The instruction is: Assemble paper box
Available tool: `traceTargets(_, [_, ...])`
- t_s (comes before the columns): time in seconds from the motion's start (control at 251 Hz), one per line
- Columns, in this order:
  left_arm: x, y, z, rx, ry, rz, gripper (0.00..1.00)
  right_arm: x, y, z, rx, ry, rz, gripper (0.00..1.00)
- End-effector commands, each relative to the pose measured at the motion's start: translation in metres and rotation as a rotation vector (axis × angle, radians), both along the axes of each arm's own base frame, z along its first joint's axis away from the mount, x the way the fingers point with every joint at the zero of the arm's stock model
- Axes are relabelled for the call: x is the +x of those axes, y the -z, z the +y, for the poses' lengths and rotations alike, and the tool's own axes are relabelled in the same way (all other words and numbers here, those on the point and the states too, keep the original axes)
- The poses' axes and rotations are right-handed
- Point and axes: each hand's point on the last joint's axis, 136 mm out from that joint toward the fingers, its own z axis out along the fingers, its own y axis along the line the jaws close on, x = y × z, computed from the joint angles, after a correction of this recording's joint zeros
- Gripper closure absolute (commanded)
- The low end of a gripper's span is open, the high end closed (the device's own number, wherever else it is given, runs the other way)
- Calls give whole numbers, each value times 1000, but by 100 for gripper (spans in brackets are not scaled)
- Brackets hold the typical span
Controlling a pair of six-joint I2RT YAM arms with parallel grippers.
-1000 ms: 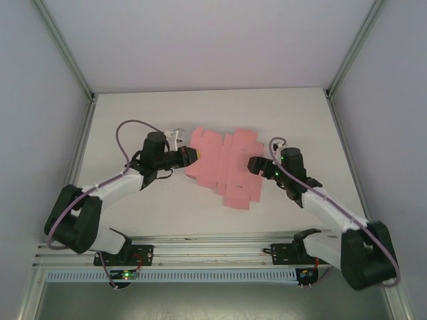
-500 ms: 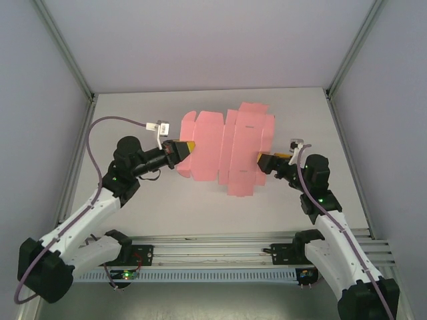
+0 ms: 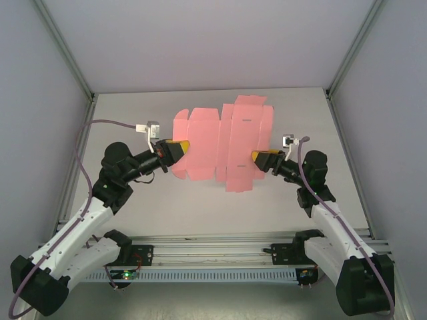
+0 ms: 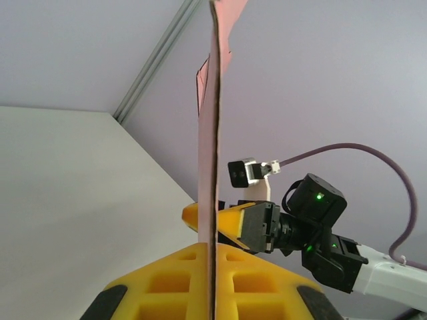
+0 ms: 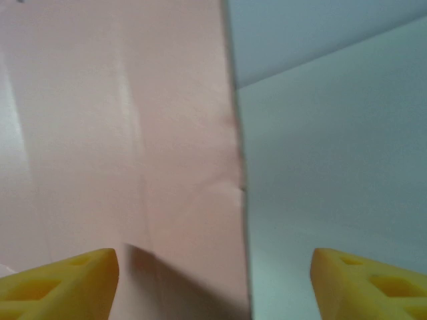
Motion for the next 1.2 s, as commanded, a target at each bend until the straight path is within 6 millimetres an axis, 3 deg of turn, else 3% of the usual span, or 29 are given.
traceTargets(0.0, [-1,1,1,9,-14,-11,100,-4,-22,0,13,-25,-85,38])
traceTargets(0.176, [2,7,4,19,-46,2,100,-4,-26,-4,-7,3,-87,53])
traceTargets(0.291, [4,10,8,25,-74,6,100,-5,-25,-5,-18,5,-80,72])
traceTargets(0.451, [9,19,14,43,-125,28,100,-6,-26,-4,-20,-5,-87,90])
traceTargets(0.575, [13,29,17,56,-156,47,100,-8,-28,-3,-42,-20,-120,100])
traceTargets(0.678, [16,44,19,78,-175,85,100,-8,-27,-3,-74,-19,-144,100])
traceTargets(0.71, [17,51,21,91,-190,106,93,-8,-25,-3,-86,-18,-145,100])
traceTargets(0.79, [20,73,28,138,-237,173,57,-6,-19,-5,-125,-6,-134,100])
traceTargets(0.862, [20,95,35,183,-270,228,2,-7,-10,-4,-171,-7,-107,100])
traceTargets(0.998, [17,134,61,318,-397,357,0,-9,13,3,-265,-26,-54,100])
traceTargets(1.197, [3,172,130,521,-712,509,0,-7,60,11,-450,-31,49,100])
